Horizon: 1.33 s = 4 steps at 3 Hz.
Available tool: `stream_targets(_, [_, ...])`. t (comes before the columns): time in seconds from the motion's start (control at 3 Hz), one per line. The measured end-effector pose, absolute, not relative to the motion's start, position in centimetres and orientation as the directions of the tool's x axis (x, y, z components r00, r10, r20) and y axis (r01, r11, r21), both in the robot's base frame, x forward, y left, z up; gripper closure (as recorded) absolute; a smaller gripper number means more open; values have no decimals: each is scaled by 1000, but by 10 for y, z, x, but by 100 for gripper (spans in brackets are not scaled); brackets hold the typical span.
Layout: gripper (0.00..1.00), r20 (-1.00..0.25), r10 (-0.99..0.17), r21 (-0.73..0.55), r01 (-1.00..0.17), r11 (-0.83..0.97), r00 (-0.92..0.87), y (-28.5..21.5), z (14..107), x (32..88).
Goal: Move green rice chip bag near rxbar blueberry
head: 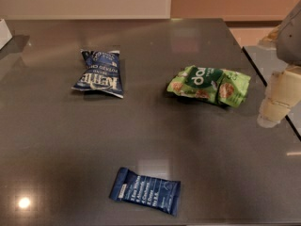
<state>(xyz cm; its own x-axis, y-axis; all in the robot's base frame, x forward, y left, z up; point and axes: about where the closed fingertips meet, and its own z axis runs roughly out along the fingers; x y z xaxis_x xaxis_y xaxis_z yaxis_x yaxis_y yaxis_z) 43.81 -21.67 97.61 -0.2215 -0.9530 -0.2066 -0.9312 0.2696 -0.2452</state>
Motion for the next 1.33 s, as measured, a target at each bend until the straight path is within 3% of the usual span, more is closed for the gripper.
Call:
stream_targets(0.33, [0, -207, -953, -247, -931, 270, -222, -217, 976, 439])
stream_targets(1.33, [0, -284, -942, -214, -946, 244, -179, -199, 935, 523])
